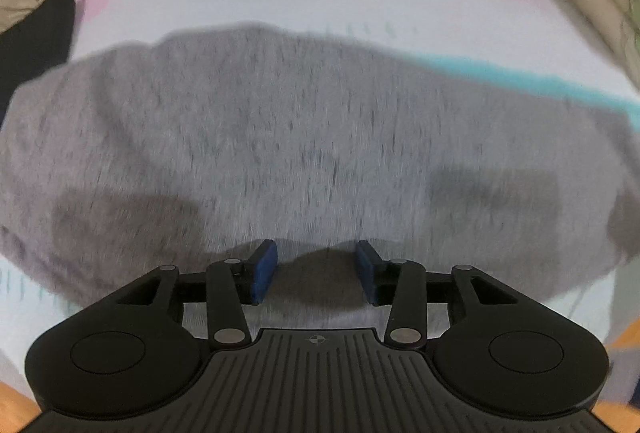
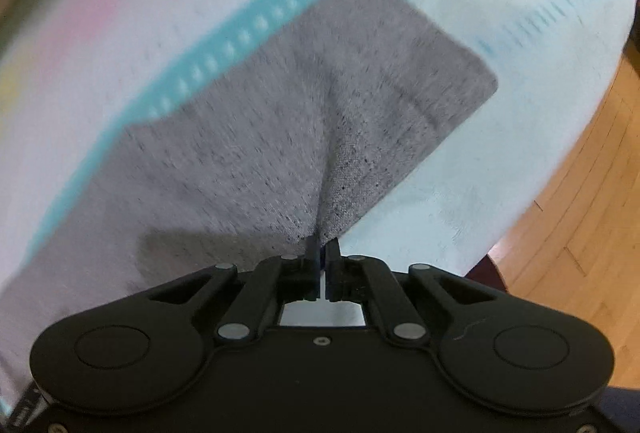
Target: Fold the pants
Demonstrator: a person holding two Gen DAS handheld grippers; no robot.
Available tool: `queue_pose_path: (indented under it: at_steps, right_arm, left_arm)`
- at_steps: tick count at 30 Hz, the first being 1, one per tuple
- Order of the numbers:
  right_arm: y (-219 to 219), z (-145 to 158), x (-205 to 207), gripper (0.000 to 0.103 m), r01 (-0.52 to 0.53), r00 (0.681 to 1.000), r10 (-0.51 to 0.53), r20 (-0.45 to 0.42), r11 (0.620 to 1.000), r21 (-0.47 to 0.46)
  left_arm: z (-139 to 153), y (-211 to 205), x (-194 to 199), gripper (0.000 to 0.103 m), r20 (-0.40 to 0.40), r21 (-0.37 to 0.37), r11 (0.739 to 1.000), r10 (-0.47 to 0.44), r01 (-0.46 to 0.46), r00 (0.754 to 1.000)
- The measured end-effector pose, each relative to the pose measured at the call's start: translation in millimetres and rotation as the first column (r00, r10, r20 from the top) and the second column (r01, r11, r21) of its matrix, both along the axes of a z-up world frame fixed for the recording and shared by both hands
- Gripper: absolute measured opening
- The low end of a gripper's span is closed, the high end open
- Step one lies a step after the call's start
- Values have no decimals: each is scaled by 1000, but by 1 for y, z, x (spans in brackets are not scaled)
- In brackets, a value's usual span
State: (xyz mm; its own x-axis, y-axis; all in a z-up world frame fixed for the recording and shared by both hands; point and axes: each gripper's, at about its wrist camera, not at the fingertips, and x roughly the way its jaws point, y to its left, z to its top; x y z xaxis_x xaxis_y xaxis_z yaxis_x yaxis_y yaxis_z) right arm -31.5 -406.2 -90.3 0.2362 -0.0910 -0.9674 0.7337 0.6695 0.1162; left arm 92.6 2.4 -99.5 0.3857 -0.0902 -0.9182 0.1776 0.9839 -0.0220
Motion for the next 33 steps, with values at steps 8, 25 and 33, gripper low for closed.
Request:
queue_pose_path:
  at_steps: [8,25,33]
  right_arm:
    - [6,41,0,57,61,996,-51,74,989,-137]
    - [207,68,132,56,-602,742,615,266,787,-137]
    - [291,56,197,56,-738,604,753,263,652,-173]
  left_arm:
    - [22,30,-4,41,-52,-87,995,35,-40,998]
    - [2,114,63,42,-54,115,966,237,-230,970]
    - [2,128,3,43,-39,81,985,153,-150,987]
